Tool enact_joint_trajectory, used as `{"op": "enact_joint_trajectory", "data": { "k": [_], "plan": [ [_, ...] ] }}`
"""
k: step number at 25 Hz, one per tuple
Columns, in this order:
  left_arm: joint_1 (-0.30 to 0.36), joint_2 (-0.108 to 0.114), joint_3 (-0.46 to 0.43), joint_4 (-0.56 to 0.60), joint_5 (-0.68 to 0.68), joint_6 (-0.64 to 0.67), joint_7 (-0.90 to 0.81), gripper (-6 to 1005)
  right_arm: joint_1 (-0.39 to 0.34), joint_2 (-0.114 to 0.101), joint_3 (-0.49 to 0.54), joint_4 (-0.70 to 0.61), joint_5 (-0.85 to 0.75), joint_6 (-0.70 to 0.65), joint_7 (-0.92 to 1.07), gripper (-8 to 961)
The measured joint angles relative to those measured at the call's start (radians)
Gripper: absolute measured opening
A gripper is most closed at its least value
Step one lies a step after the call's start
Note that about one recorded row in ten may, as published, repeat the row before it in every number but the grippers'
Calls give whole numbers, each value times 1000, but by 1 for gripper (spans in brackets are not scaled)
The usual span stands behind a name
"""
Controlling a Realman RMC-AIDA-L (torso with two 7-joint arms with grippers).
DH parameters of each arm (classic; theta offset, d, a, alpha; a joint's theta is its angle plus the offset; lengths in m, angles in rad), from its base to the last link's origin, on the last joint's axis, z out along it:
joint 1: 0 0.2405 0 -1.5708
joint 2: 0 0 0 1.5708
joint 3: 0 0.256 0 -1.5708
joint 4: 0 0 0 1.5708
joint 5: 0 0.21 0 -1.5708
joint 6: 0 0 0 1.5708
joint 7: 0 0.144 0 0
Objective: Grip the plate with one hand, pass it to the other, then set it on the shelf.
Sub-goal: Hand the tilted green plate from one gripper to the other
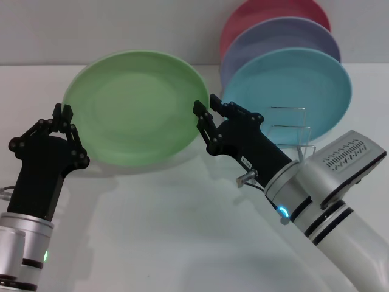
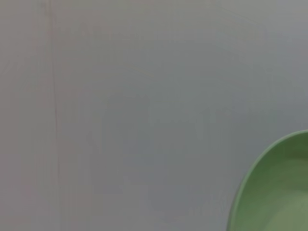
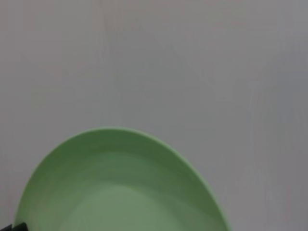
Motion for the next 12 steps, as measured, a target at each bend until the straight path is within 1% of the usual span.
{"op": "enact_joint_trajectory", "data": {
  "k": [7,12],
  "plan": [
    [0,0,0,-1,0,0,2,88,2,0,12,0,0,5,-2,270],
    [0,0,0,2,0,0,4,90,3,0,13,-3,1,7,-4,269]
  ]
}}
